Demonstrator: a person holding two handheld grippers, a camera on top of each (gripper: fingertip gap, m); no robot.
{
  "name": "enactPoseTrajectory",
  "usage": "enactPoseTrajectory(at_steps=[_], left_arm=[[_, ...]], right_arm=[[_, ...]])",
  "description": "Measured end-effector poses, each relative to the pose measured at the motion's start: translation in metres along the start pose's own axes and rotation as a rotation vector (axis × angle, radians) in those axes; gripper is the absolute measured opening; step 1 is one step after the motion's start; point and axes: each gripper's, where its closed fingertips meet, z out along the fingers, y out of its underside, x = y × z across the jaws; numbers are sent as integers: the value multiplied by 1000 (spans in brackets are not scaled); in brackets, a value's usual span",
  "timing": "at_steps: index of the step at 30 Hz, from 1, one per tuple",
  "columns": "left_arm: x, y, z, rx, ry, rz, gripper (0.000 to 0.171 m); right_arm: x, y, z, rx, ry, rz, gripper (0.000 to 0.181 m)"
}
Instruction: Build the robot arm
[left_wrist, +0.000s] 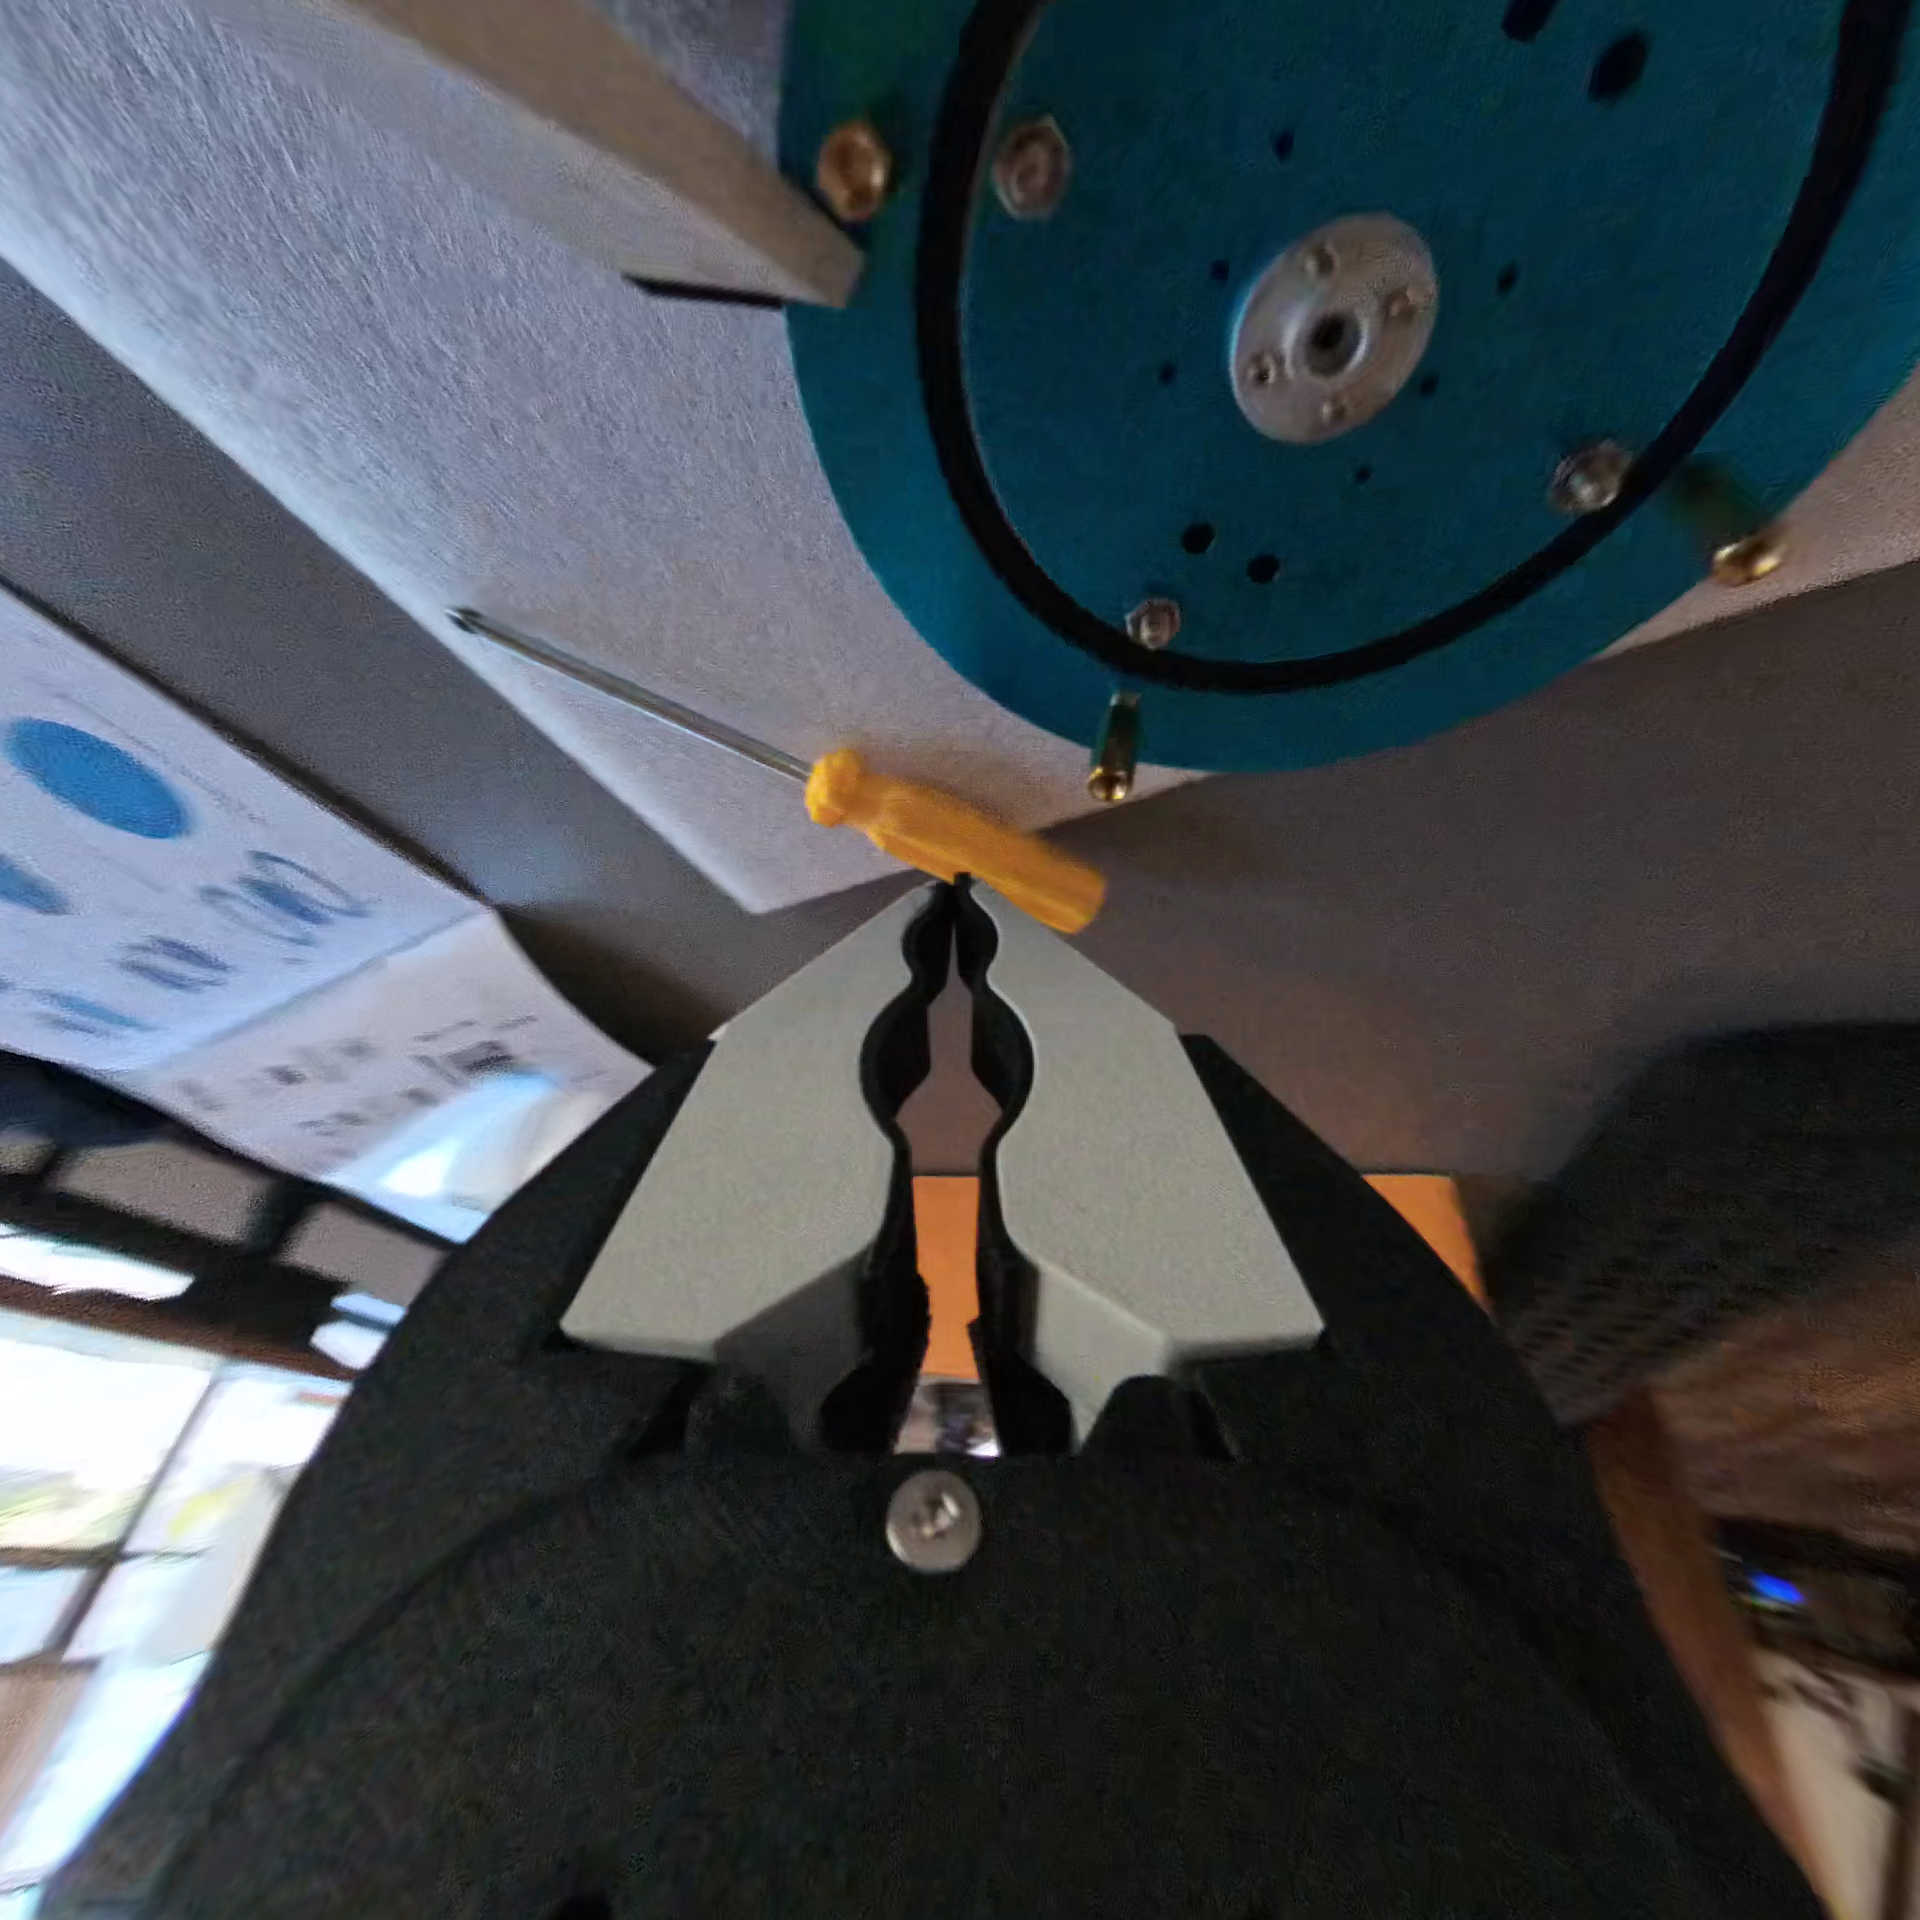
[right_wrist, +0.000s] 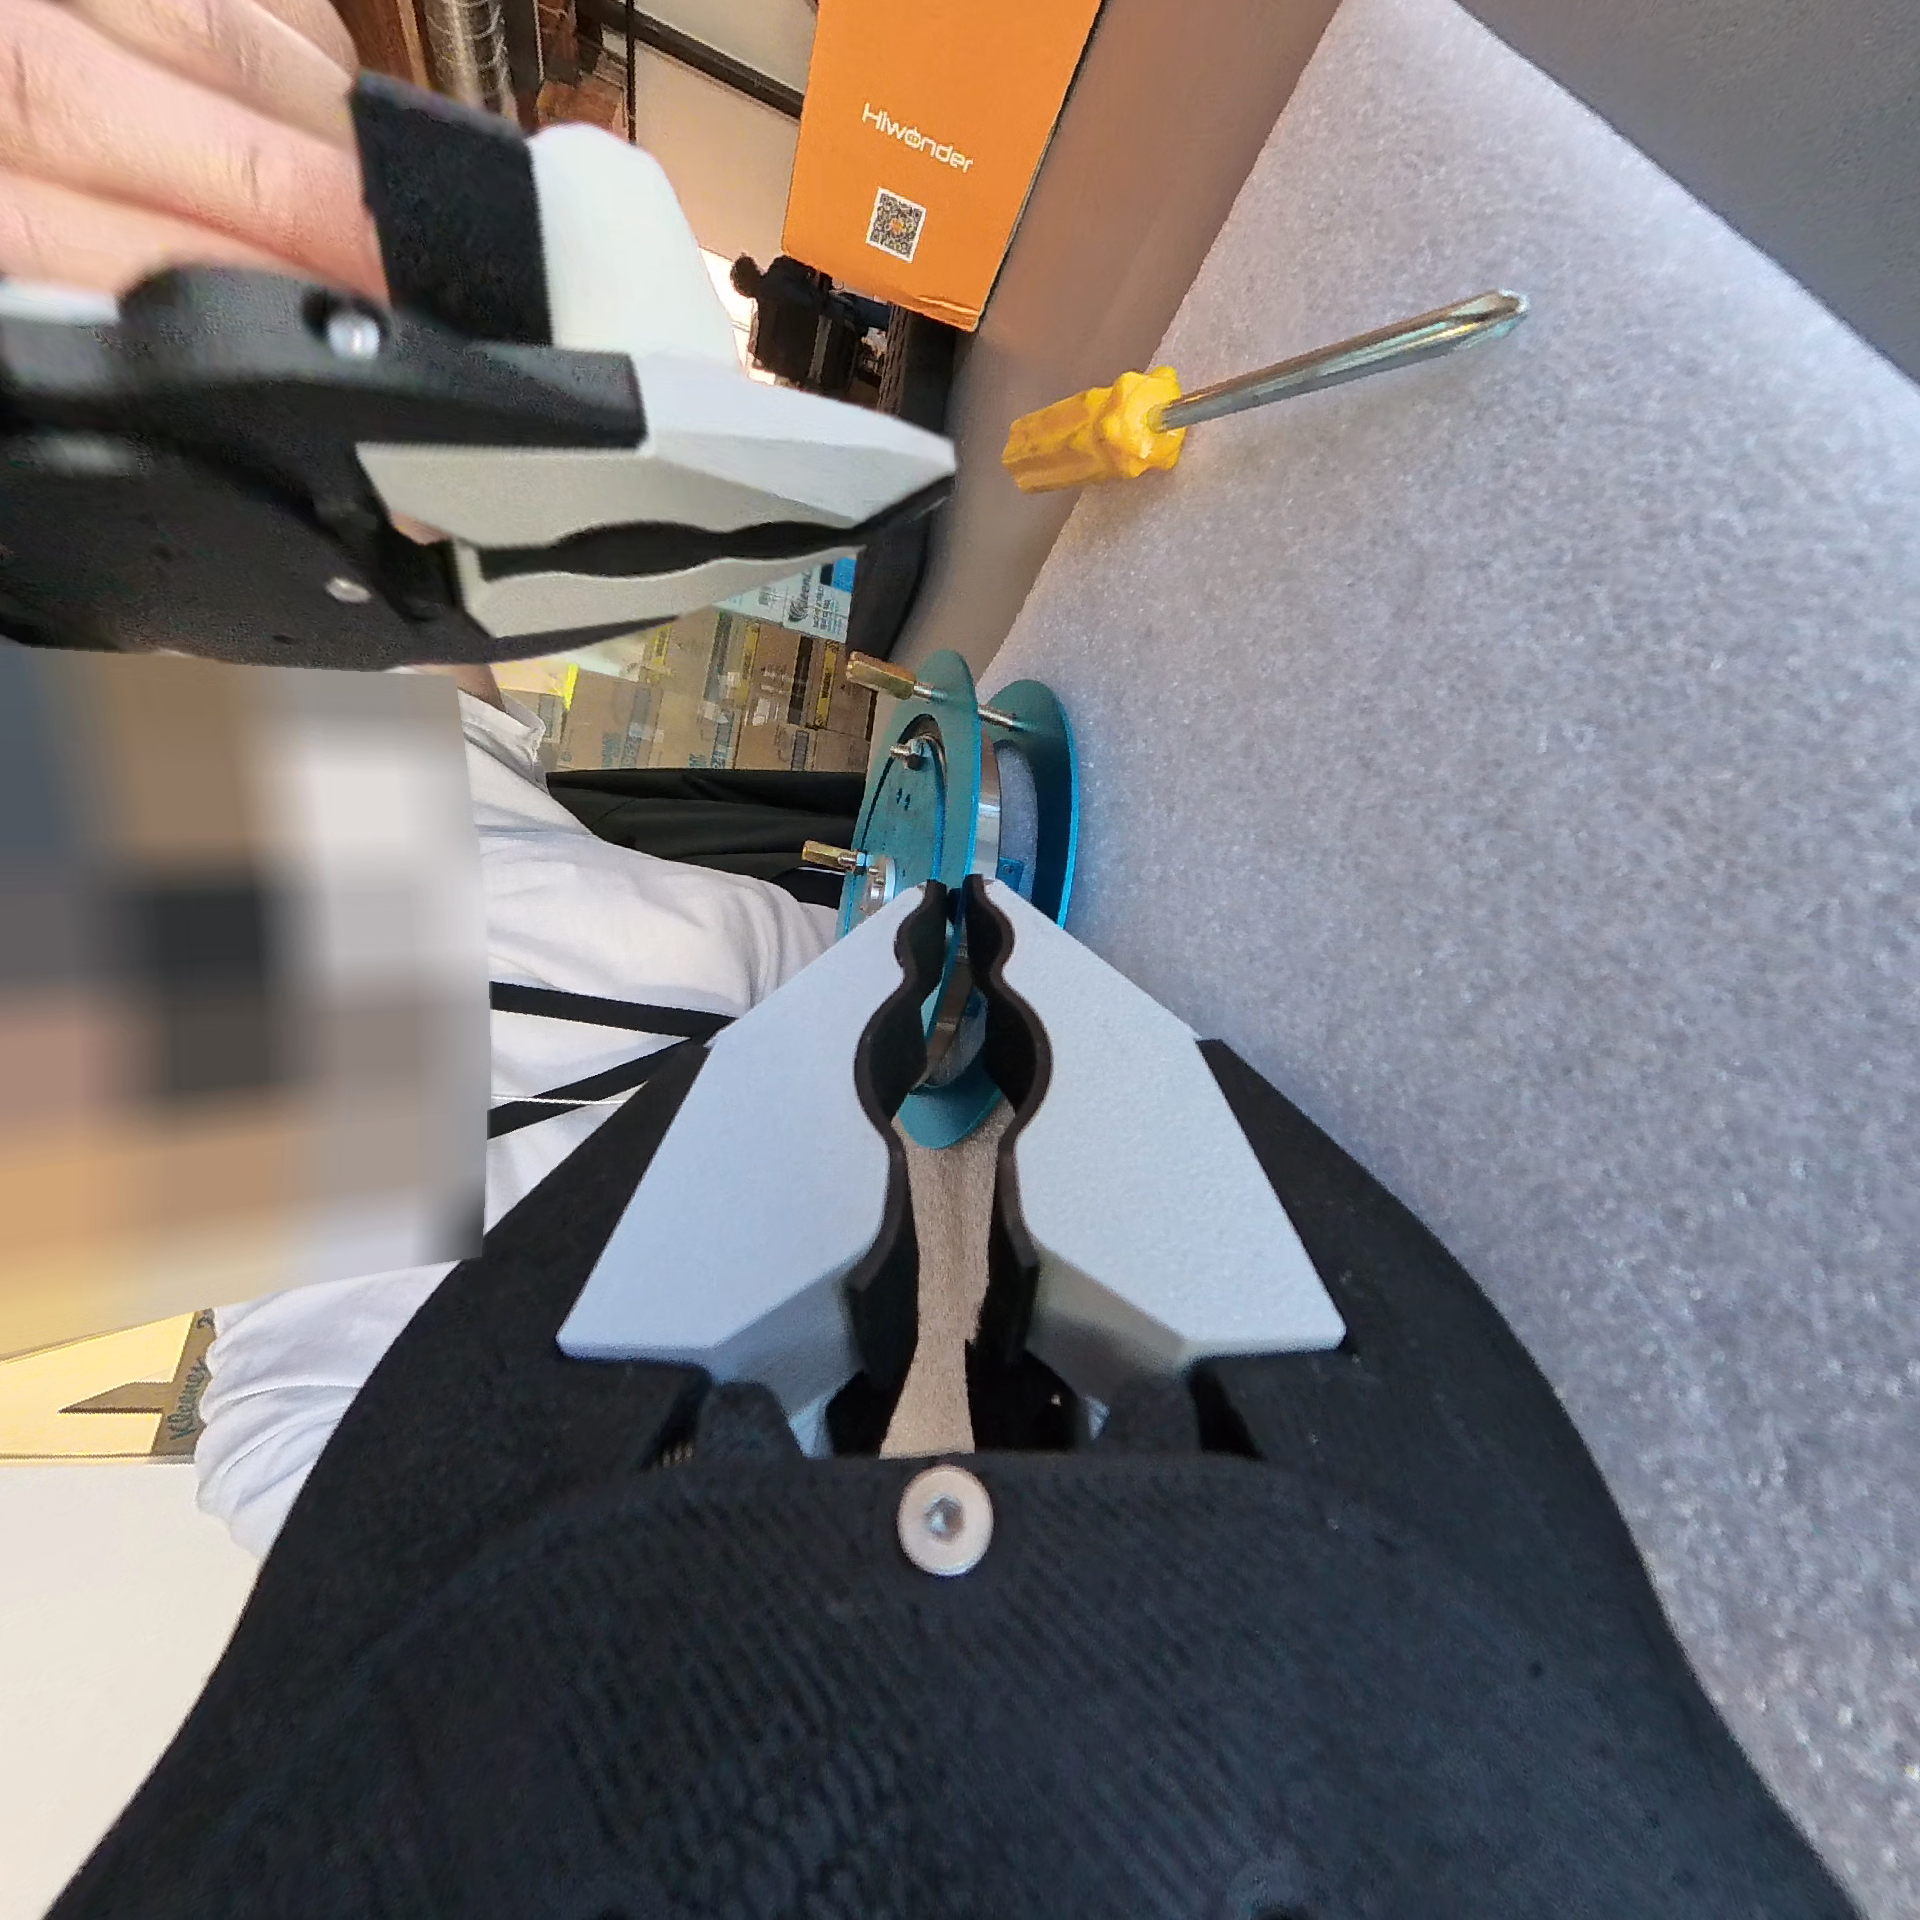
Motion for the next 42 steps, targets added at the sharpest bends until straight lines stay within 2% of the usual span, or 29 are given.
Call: enactPoseTrajectory(at_steps=[1,2,3,4,6,10,13,15,18,20,23,26,29,32,36,40,41,42], left_arm=[[-5,-2,0,4,-87,70,0],[-2,-6,1,23,-86,78,0],[7,-11,1,52,-21,43,0],[13,-15,-1,81,47,-12,0],[9,-18,-9,136,113,-133,15],[4,-25,-29,310,233,-344,33],[2,-30,-34,422,324,-581,40],[1,-35,-39,547,372,-727,37],[-4,-37,-54,823,326,-829,32],[-3,-28,-51,914,205,-854,35],[5,-20,-38,974,33,-880,41],[15,-24,-22,1007,-24,-937,52],[16,-28,-7,1049,-12,-1006,55],[12,-27,-8,1163,26,-1046,49],[11,-23,-14,1252,44,-1047,47],[9,-28,-13,1246,37,-1028,51],[7,-27,-10,1234,34,-1046,47],[5,-24,-6,1221,34,-1067,49]], right_arm=[[0,0,0,1,0,-1,2],[0,0,0,3,-1,-3,2],[0,0,0,4,-2,-4,2],[0,0,0,4,-4,-5,2],[-1,0,0,3,-6,-5,2],[-1,0,0,4,-5,-6,2],[-1,0,-1,6,-7,-9,2],[-1,0,-1,9,-8,-12,2],[-1,0,-1,18,-3,-21,2],[-1,0,-1,19,-6,-24,2],[0,0,0,10,1,-16,2],[-1,1,0,8,-2,-17,2],[-1,1,-1,11,-10,-20,2],[-1,1,0,9,-6,-18,2],[-1,1,0,8,-7,-19,2],[-2,1,0,10,-12,-24,2],[-2,1,-1,12,-14,-26,2],[-2,1,-1,14,-15,-27,2]])
